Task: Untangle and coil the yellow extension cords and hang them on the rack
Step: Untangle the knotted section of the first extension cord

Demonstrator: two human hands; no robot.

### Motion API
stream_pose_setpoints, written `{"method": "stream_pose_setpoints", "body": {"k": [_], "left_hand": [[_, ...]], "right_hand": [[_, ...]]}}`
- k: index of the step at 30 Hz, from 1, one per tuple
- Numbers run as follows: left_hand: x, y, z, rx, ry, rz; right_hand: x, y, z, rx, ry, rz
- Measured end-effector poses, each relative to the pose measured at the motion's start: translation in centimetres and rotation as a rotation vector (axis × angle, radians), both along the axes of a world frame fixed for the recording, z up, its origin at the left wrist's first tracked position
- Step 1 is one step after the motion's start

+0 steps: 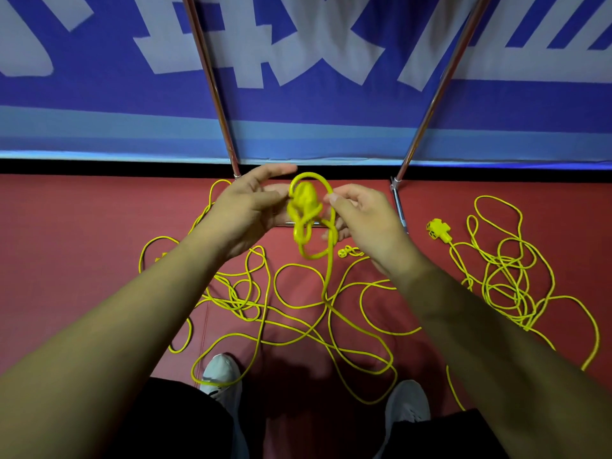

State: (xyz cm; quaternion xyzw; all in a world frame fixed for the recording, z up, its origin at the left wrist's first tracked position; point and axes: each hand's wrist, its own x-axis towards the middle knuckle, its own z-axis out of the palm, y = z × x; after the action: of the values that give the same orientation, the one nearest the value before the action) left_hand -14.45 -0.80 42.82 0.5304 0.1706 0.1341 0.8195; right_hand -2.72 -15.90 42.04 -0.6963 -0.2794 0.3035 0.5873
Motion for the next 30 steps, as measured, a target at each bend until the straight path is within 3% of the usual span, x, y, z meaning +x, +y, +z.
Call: {"method": "stream_pose_setpoints", "body": {"k": [9,17,22,27,30], "left_hand": [[-0.6,-0.1,-1.0,0.045,0.215,-0.296],[-0.1,-0.3,-1.8,0.240,0.310,-0.220],[-0.6,1.0,-3.3,0.777,0.588,-0.197],[-0.6,1.5,-3.1,0.634,0.506,-0.041],[-0.5,2.1,-3.1,0.664,0.445,0.075]], "right_hand": [[-0.5,-0.3,0.1,0.060,0.122,0.026],[0.4,-0.3,0.8,0.140,0.182,-0.040],[1.1,-0.4,0.0,0.141,0.106,-0.051],[1.5,-0.7,-0.1,-0.017,-0.106,-0.013],[2.0,-1.2,0.2,-0.068,0.098,0.071]]}}
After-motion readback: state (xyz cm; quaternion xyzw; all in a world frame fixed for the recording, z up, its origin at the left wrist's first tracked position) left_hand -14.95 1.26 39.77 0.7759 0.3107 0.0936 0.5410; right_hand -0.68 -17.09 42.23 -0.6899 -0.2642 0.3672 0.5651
